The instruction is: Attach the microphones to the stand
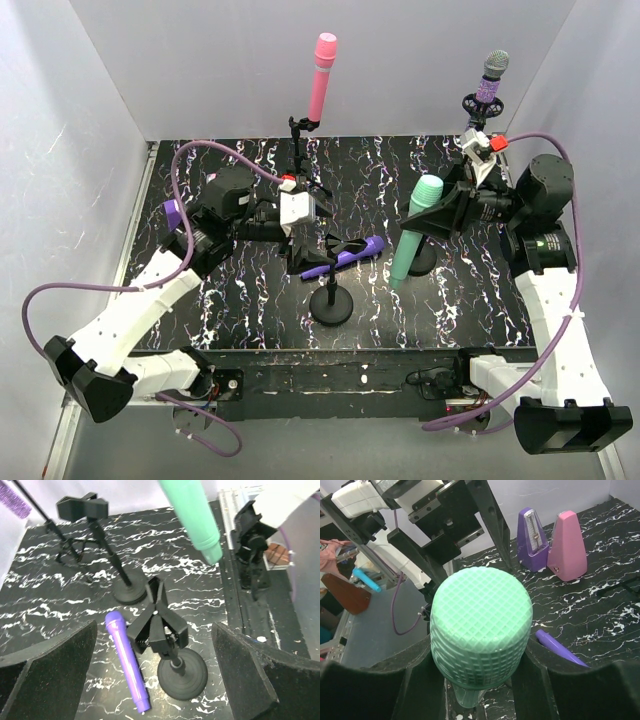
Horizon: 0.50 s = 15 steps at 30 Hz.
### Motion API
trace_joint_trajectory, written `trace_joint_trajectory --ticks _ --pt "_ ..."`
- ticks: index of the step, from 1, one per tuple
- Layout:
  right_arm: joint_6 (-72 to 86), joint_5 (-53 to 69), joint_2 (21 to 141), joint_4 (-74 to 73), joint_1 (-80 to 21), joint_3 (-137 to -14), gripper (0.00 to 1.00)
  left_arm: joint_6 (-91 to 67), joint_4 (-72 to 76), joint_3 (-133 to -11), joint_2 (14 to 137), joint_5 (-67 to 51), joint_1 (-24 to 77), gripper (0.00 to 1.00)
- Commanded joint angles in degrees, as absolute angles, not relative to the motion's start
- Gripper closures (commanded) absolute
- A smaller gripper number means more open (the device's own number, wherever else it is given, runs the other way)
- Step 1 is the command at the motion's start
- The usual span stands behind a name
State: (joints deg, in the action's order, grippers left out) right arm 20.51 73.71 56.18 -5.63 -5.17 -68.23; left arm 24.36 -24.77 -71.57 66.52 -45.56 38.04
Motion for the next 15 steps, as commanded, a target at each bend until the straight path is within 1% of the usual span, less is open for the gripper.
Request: trace_joint_trajectory --ticks 1,6,9,13,15 --pt "19.78 74.62 55.19 -2.02 -5.80 -67.77 0.99 24.35 -22.32 -71.11 66.62 -54.32 37.71 0.02" --pt "19.78 74.44 56.07 -0.53 -6.68 -67.50 0.99 23.65 -22.59 -69.35 68.46 -52.39 37.62 0.02" --pt "19.69 74.01 57.04 2.28 -7.64 -67.94 0.99 22.24 -20.22 -67.59 68.99 -50.72 37.70 0.02" --pt "18.11 72.43 58.18 2.55 -8.87 -68.29 0.99 19.34 -15.92 -65.48 68.12 -47.90 37.62 0.02" --pt "17.41 71.37 58.45 2.46 -9.49 -67.77 0.99 17.59 -13.46 -64.34 67.42 -47.20 37.62 0.04"
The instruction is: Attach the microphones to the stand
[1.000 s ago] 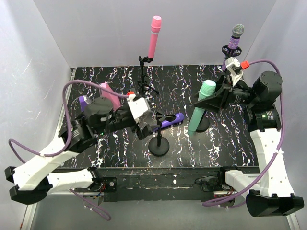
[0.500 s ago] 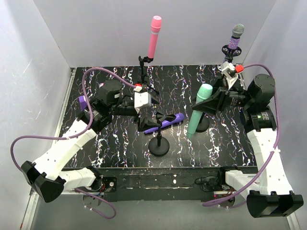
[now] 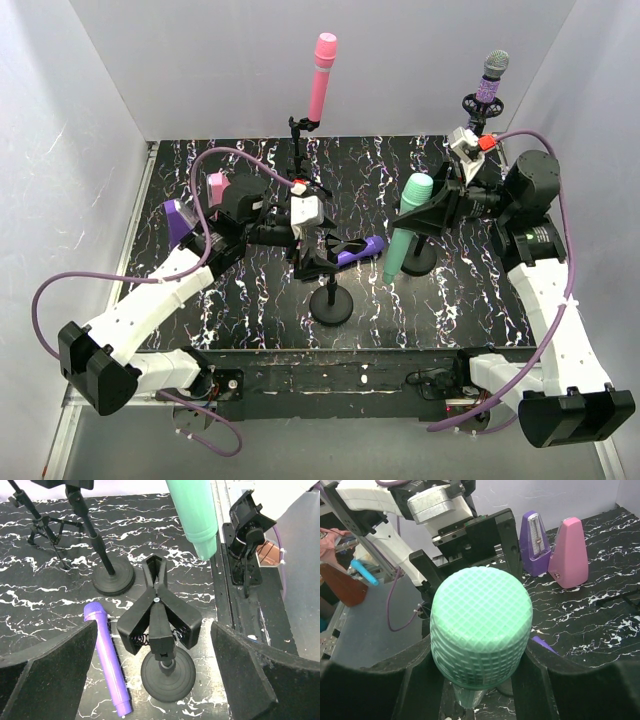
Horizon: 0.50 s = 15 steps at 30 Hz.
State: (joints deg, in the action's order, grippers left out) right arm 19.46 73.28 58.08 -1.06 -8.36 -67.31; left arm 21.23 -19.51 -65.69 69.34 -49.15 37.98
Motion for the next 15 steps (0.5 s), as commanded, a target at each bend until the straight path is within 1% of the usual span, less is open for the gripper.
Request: trace_joint_trajectory --ticks 1,3,11,13,15 --pt "17.05 70.93 58.53 2.46 -9.84 -67.50 0.99 16.80 -12.93 -63.99 67.06 -46.76 37.70 0.07" --pt "16.35 70.31 58.54 2.37 -10.02 -66.80 0.99 15.30 -12.31 -63.55 66.53 -46.15 37.71 0.11" --pt "14.77 69.43 58.45 1.32 -10.37 -65.83 0.99 11.26 -9.06 -61.26 64.95 -46.67 37.71 0.14" --pt "14.59 69.35 58.54 1.32 -10.55 -65.74 0.99 10.37 -8.53 -61.08 65.13 -47.02 37.79 0.18" --pt "14.41 69.17 58.45 1.23 -10.55 -65.48 0.99 9.67 -8.35 -61.17 65.48 -47.02 37.88 0.26"
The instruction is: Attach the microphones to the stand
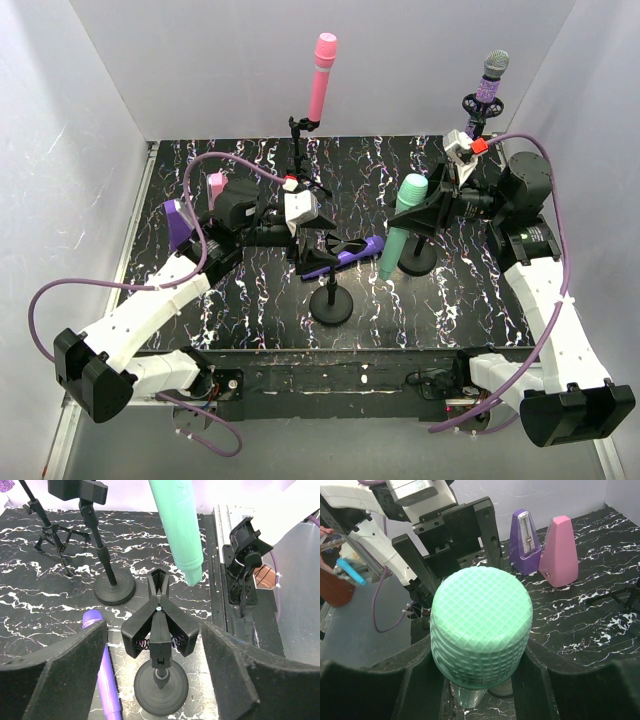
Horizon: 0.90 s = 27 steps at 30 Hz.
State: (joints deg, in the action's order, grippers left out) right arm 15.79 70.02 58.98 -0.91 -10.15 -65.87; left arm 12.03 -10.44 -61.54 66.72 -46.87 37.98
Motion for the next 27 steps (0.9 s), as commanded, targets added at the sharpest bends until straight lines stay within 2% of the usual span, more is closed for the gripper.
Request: trace_joint_trajectory --ticks 1,4,6,10,21,27 --pt "14.33 69.08 58.36 1.32 -10.55 -65.39 0.99 9.23 -8.26 -61.17 65.57 -47.02 37.79 0.30" --pt "14.15 68.82 58.18 1.23 -10.63 -65.13 0.99 7.30 -8.09 -61.08 65.48 -46.32 38.06 0.58" --pt "13.28 68.29 58.18 0.62 -10.63 -65.04 0.99 5.81 -8.09 -61.00 65.04 -45.53 38.14 0.72" --pt "11.52 66.01 58.36 -1.48 -10.63 -64.95 0.99 1.42 -8.09 -60.56 62.76 -41.85 39.28 0.90" --pt "13.45 56.87 60.29 2.20 -15.11 -63.55 0.99 -6.59 -8.52 -59.85 60.82 -23.57 50.35 0.96" --pt "15.81 57.13 58.63 4.21 -18.72 -60.21 0.99 -9.05 -10.02 -60.73 60.65 -13.90 53.78 0.99"
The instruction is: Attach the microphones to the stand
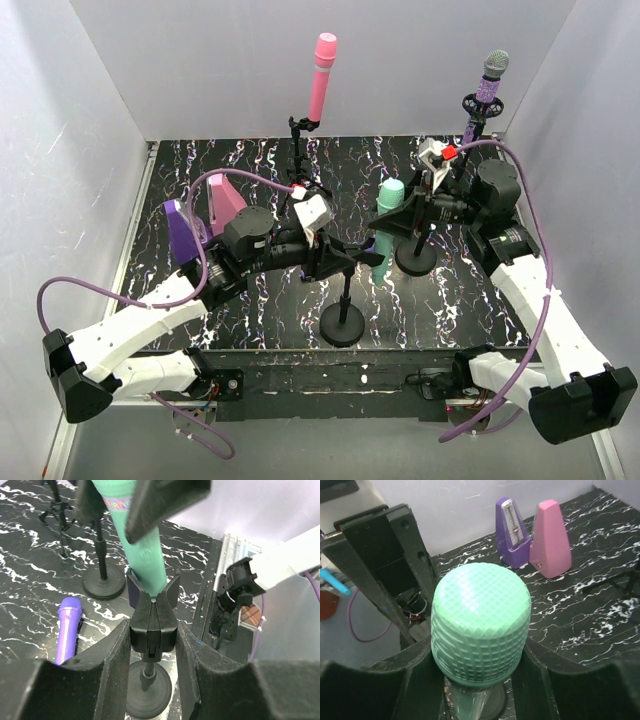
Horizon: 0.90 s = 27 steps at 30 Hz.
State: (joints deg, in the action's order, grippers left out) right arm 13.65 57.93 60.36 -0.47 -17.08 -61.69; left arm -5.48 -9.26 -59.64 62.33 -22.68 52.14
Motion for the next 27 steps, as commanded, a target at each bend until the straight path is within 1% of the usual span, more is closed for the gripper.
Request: trace_joint_trajectory --ticks 1,6,10,14,19,24,27 --pt "16.69 57.22 58.36 4.39 -18.81 -59.60 0.99 -9.23 -10.19 -60.73 60.56 -12.49 54.40 0.99" --pt "20.21 57.92 56.87 4.75 -18.81 -58.45 0.99 -10.45 -10.72 -60.38 59.59 -6.08 56.86 0.99" --pt "24.25 56.17 57.30 7.64 -19.07 -57.57 0.99 -12.65 -10.72 -60.82 60.20 -4.31 57.83 1.00" --pt "23.91 53.35 58.18 8.00 -19.86 -56.87 0.99 -16.34 -10.81 -61.61 61.26 -2.38 58.62 1.00" --pt "23.56 53.88 57.57 8.44 -20.83 -56.07 0.99 -18.36 -11.42 -61.79 61.44 1.84 59.68 1.00" --pt "22.41 54.40 57.39 8.35 -21.53 -55.81 0.99 -19.86 -12.22 -63.54 63.01 2.46 60.29 0.98" --pt "21.54 55.46 56.95 8.26 -21.80 -55.55 0.99 -20.83 -13.09 -64.68 63.89 2.55 60.47 0.94"
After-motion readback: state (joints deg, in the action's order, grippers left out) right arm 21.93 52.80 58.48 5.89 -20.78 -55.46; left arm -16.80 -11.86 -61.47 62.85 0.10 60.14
